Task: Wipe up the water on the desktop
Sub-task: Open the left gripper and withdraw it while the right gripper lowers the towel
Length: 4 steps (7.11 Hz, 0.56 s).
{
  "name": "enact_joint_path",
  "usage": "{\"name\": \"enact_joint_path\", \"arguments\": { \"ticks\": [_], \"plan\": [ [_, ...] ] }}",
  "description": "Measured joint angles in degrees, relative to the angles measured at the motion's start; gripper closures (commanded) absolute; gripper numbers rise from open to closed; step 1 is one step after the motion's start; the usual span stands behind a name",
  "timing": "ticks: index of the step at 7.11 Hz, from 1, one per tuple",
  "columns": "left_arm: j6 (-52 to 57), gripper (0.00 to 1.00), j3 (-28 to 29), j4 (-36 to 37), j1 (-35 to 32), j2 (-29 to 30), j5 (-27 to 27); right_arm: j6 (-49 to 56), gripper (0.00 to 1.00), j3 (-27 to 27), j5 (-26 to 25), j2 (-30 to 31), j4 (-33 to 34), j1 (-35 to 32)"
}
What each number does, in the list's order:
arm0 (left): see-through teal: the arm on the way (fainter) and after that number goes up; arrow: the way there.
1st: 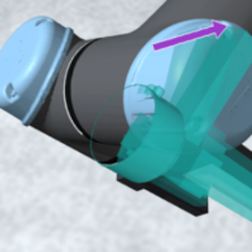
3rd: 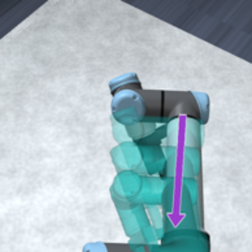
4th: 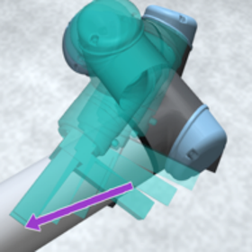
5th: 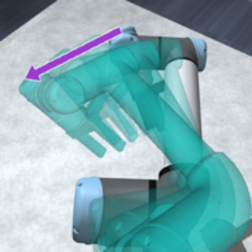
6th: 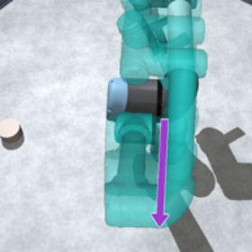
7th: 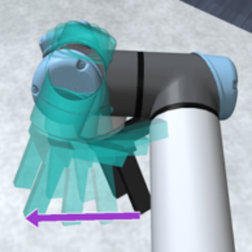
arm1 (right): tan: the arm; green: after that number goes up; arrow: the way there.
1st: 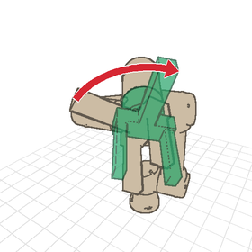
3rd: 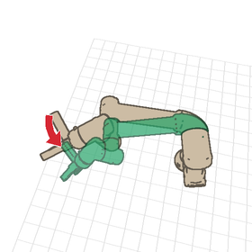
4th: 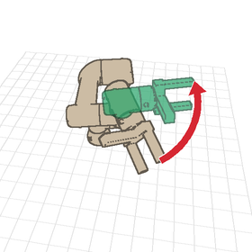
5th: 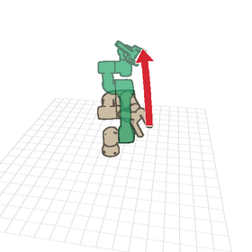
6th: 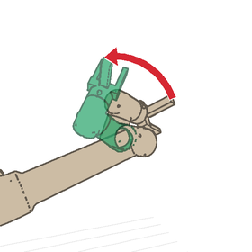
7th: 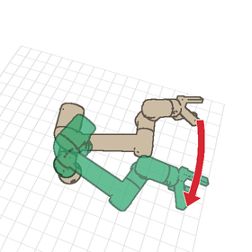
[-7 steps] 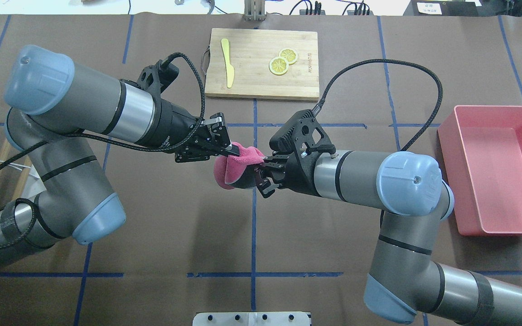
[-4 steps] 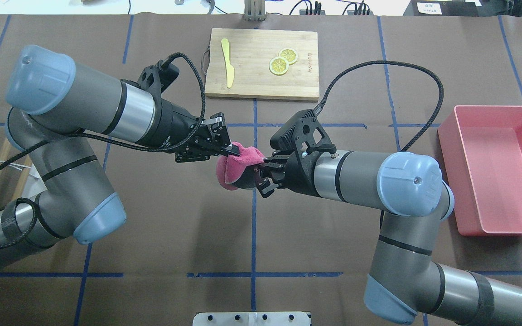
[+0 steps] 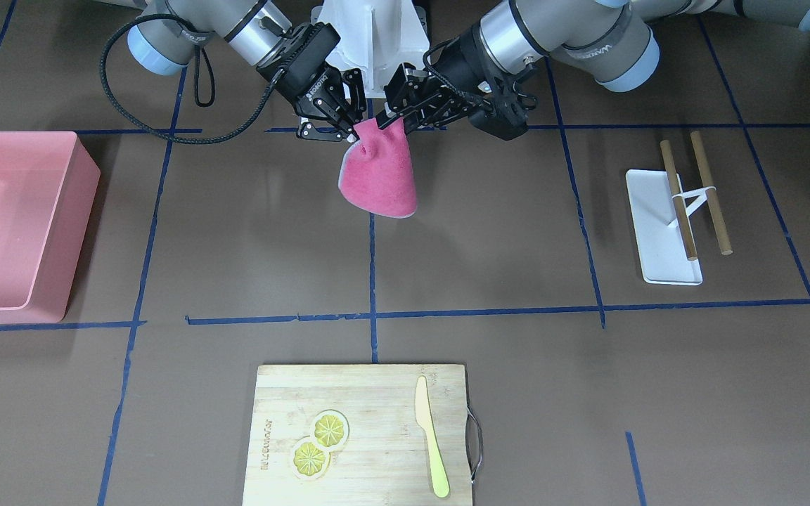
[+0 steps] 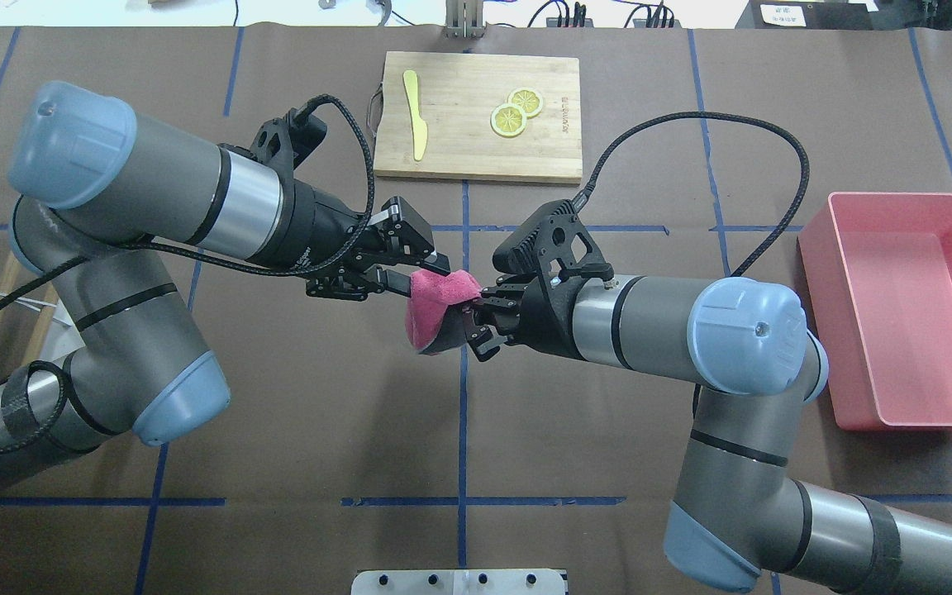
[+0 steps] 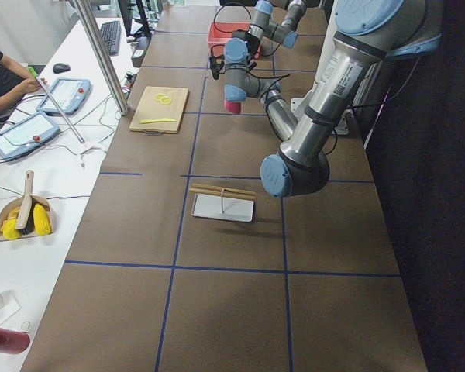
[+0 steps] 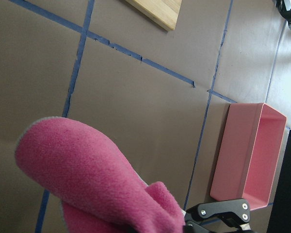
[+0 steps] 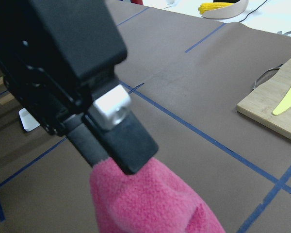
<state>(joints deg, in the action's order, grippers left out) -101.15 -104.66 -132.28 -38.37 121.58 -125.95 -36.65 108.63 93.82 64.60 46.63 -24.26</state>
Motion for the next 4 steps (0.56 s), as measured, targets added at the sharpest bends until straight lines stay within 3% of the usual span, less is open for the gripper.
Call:
{"name": "enact_joint_path", "arguments": {
  "ticks": [4],
  "plan": [
    [0.32,0.00,-0.19,-0.06,-1.28,-0.30,-0.07,0.05,1.00,4.34,0.90,3.29,0.49,-0.76]
  ]
}}
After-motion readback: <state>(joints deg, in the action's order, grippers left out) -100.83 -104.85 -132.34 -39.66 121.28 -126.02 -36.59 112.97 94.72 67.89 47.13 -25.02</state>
